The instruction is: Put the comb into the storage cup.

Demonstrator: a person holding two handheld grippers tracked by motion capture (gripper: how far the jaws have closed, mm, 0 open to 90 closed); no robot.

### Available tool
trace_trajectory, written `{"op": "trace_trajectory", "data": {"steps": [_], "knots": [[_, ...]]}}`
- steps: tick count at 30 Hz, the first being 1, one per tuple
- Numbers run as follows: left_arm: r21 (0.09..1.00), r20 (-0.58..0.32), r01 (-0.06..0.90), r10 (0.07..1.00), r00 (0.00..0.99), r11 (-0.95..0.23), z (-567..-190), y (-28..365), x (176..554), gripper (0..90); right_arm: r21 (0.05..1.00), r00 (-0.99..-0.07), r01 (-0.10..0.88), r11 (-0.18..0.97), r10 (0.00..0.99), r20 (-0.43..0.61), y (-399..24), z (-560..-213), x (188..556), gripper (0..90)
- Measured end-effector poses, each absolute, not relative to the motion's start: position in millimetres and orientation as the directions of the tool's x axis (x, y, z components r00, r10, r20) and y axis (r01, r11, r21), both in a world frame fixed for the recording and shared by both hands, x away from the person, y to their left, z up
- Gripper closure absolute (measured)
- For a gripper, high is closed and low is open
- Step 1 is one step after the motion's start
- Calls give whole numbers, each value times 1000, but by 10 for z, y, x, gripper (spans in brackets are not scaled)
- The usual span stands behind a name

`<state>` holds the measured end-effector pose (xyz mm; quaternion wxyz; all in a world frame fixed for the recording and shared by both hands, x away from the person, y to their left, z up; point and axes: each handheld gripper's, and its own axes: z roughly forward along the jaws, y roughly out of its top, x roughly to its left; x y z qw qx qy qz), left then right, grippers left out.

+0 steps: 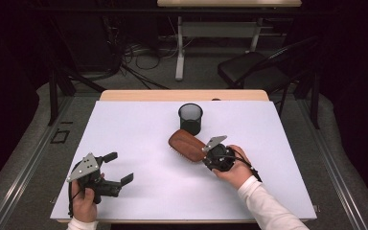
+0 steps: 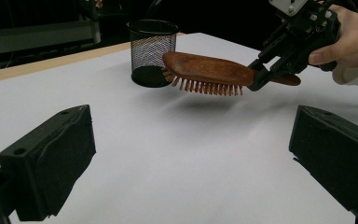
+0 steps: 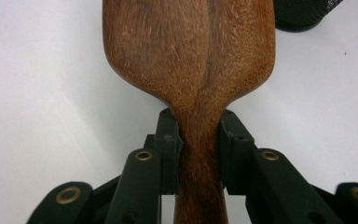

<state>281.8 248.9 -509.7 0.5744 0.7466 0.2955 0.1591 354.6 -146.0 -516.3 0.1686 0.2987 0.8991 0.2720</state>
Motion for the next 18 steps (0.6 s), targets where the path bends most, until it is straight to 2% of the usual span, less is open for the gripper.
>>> {"op": "trace_trajectory", "data": {"steps": [18], "knots": [[951,-103,262,624,775,-167,-5102,2485,2821,3,669,-743,417,615,655,-138,-1469,-5138,3477,724]]}}
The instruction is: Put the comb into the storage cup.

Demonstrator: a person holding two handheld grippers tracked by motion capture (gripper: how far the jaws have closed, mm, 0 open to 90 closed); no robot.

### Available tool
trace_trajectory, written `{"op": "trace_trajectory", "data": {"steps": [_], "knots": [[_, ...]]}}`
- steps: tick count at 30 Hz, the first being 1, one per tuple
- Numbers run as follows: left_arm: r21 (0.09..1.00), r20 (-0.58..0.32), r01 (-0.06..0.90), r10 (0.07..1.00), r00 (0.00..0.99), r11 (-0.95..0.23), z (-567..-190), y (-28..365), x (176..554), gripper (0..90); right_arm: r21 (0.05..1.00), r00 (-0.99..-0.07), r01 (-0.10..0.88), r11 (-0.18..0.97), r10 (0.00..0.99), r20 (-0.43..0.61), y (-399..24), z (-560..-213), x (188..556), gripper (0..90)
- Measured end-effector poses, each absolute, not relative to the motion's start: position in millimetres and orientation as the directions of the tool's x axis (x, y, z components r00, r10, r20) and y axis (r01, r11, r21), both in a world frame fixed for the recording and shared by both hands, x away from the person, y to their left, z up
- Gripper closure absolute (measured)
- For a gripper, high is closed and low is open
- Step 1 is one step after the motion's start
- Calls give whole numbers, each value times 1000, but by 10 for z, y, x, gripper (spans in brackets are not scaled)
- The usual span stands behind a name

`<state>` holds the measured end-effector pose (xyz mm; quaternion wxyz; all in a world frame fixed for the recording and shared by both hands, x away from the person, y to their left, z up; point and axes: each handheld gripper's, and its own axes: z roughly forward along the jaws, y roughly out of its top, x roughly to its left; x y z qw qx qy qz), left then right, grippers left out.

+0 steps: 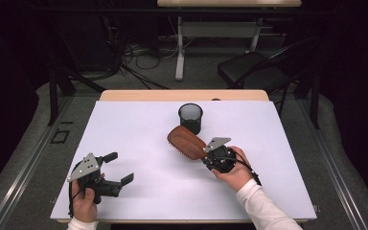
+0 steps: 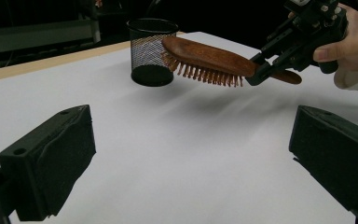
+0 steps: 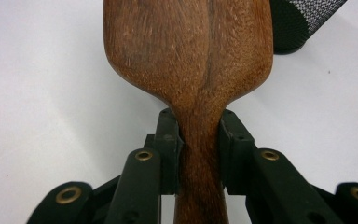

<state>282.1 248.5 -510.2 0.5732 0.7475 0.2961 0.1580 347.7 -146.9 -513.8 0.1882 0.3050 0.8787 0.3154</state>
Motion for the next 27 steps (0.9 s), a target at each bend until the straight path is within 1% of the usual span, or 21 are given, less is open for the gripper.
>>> {"op": "trace_trajectory", "data": {"steps": [27], "knots": [[950,-103,262,623,775,-169,-5104,2481,2823,3,783,-701,378,494,705,-106,-1437,-5062,3403,724]]}}
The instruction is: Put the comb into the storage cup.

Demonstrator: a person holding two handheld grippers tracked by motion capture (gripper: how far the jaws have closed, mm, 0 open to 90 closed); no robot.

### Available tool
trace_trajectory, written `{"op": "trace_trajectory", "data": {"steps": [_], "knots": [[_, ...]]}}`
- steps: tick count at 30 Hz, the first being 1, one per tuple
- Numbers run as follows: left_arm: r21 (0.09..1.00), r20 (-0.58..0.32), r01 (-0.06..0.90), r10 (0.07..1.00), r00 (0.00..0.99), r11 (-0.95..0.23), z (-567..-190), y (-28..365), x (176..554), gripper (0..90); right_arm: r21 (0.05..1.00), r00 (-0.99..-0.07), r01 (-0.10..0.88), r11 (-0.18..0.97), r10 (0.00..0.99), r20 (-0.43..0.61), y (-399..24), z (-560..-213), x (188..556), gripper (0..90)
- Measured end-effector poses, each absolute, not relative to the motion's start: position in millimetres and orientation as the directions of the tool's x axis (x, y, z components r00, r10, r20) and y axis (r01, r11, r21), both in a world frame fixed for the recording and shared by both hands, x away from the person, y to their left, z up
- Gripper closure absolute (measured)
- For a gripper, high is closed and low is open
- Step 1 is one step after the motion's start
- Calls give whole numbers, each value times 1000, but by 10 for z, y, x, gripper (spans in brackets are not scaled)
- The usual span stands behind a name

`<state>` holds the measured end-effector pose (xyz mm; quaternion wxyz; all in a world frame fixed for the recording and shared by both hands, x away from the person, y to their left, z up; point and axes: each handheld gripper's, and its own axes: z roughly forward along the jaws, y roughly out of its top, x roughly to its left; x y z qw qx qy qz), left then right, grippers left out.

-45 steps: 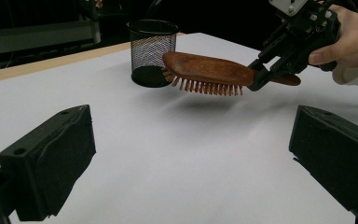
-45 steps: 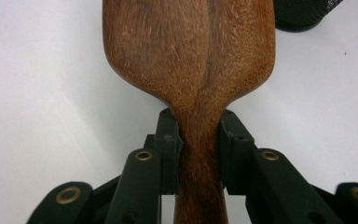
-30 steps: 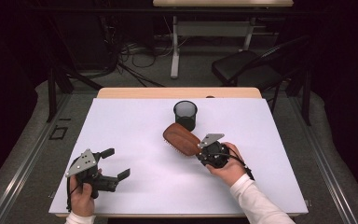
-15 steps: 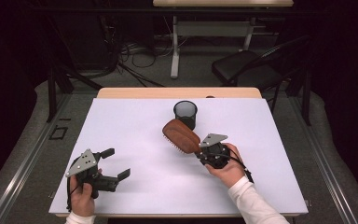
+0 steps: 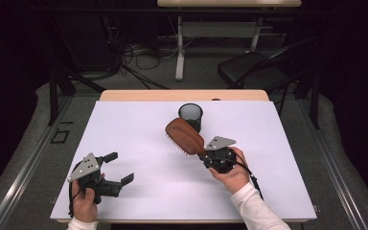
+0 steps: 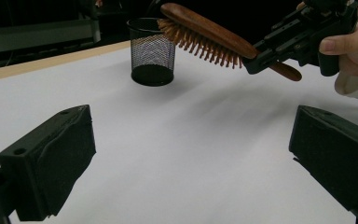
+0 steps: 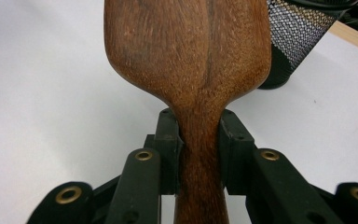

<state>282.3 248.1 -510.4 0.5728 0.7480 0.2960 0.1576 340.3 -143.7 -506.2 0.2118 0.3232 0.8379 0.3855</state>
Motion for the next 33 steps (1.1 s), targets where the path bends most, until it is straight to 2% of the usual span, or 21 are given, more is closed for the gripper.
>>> {"op": "trace_trajectory", "data": {"steps": [33], "knots": [[948,-117,274,623,773,-163,-5115,2469,2836,3,885,-663,291,365,743,-88,-1400,-4925,3294,724]]}}
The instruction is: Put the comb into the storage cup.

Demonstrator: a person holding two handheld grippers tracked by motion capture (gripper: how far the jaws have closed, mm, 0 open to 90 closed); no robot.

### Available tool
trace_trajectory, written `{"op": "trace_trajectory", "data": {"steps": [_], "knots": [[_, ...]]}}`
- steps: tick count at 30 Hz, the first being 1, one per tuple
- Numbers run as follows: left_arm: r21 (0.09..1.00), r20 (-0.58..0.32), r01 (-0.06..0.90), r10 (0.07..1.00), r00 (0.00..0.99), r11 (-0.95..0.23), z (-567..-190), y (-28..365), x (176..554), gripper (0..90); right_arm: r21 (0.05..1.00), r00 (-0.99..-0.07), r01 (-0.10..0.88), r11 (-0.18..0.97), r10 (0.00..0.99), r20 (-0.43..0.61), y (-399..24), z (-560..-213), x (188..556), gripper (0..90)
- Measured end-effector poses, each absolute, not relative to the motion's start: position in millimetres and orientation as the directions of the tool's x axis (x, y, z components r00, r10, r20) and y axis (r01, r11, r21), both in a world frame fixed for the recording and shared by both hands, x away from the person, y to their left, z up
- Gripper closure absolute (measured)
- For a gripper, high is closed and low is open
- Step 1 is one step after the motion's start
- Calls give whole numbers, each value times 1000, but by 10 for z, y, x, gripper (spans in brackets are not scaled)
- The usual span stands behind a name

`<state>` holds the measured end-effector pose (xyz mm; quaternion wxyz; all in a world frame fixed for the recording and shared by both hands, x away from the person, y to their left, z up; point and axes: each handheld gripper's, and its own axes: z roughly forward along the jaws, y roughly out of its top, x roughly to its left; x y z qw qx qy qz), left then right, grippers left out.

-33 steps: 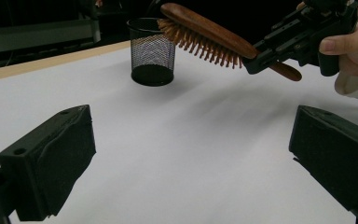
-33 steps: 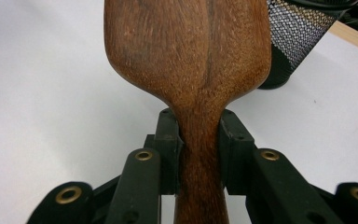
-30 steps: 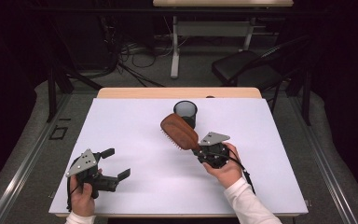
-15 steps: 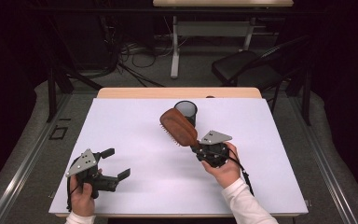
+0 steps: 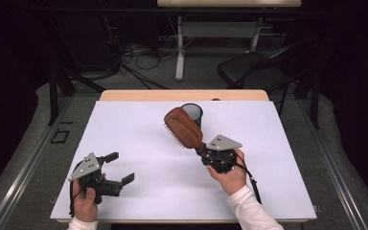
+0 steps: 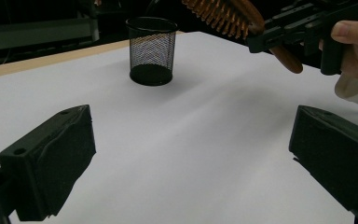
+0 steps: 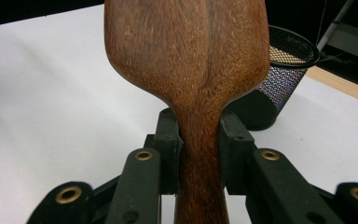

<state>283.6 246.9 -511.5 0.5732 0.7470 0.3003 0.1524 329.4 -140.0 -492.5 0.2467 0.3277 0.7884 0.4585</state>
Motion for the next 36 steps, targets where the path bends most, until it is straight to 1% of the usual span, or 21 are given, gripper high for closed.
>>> {"op": "trace_trajectory", "data": {"steps": [8,14,20,24,30,36], "knots": [[950,-123,274,624,771,-151,-5108,2443,2843,3,896,-662,266,354,743,-97,-1370,-4959,3245,724],[947,-163,300,640,751,-112,-5090,2430,2883,2,899,-669,261,351,738,-94,-1332,-4995,3215,724],[935,-181,333,644,743,-121,-5101,2384,2916,2,904,-670,249,346,736,-97,-1303,-5006,3182,724],[924,-225,368,635,739,-102,-5113,2367,2944,2,907,-669,244,342,737,-98,-1295,-5006,3165,724],[915,-244,392,646,723,-93,-5116,2348,2972,3,912,-668,234,338,738,-102,-1288,-5001,3142,724],[912,-252,399,635,730,-97,-5080,2285,3003,3,916,-666,229,329,739,-99,-1291,-4991,3128,724]]}}
